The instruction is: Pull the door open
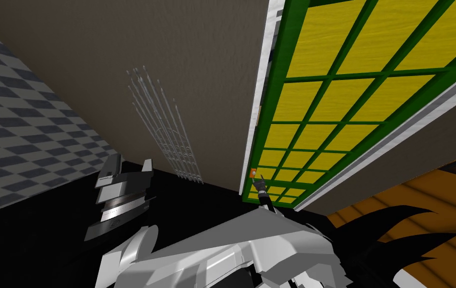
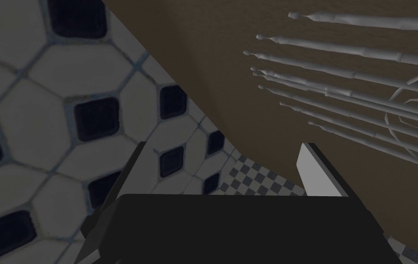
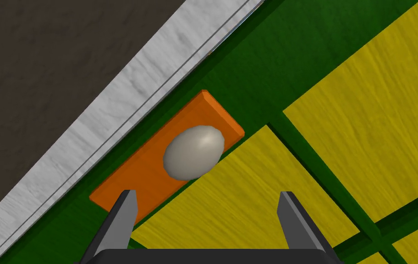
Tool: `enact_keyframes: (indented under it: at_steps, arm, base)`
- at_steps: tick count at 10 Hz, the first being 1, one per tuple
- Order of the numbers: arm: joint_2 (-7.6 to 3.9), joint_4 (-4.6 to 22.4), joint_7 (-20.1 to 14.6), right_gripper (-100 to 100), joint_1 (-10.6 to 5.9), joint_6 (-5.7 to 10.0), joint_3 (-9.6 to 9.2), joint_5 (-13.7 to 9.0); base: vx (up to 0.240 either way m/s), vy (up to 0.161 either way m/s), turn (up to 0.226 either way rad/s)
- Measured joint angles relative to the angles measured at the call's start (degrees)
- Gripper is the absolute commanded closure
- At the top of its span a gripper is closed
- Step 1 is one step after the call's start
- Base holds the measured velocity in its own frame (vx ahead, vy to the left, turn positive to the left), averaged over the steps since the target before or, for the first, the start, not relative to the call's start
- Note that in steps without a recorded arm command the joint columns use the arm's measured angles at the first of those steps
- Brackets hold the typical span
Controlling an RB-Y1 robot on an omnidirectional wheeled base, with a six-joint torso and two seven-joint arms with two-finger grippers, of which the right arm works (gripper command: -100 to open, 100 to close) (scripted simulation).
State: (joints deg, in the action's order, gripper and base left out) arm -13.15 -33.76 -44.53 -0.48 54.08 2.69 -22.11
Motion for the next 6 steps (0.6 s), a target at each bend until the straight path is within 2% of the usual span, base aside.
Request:
enact_keyframes:
  at_steps: [1, 2, 6]
  arm:
    - [0.33, -0.47, -1.29, -100, -0.08, -0.36, 0.09, -0.42]
    - [0.59, 0.48, -3.07, -100, -1.05, -0.31, 0.14, -0.96]
    - [1.74, 0.63, -8.48, -100, -2.28, -0.78, 0.37, -2.45]
  base:
    - [-0.071, -0.008, 0.071]
    - [-0.061, -0.012, 0.025]
    - [-0.069, -0.014, 0.044]
